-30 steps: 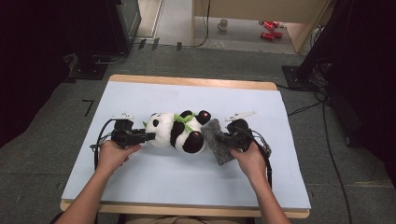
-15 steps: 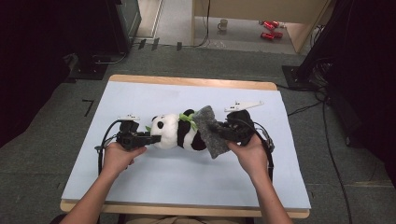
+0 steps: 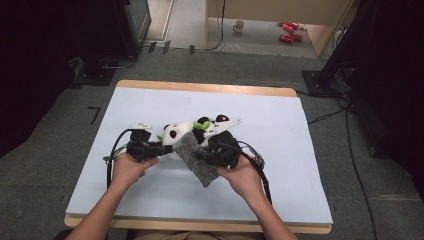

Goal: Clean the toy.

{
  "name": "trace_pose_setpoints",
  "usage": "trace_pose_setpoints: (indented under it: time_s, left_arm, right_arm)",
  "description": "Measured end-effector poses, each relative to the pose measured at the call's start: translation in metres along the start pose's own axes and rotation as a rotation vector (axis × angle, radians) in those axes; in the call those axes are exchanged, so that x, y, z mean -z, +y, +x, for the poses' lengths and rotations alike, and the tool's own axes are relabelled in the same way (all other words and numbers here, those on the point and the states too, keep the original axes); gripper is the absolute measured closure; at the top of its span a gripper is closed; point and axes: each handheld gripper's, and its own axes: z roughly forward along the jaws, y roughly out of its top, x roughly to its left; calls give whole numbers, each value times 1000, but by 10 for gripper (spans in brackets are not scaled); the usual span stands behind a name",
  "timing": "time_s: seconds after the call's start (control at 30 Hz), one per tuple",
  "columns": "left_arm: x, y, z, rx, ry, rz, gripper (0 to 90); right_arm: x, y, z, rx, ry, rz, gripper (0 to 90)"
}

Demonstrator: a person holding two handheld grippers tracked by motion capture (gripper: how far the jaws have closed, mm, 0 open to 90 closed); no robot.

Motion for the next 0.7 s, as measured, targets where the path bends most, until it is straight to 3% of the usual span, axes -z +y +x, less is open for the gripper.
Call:
trace_pose_setpoints:
  time_s: [0.17,0.27,0.47,0.7]
  left_arm:
    - [0,1,1,-23,1,14,596]
    - [0,2,2,-26,2,6,600]
    - [-2,2,3,-30,0,-1,605]
    - [-2,2,2,-45,-1,-10,599]
  right_arm:
    - [-16,-16,-22,-12,-93,61,800]
    - [-6,-21,-37,-43,-93,34,802]
    - [17,-23,-49,-49,-158,8,804]
    - [28,-24,-56,-61,-213,-25,803]
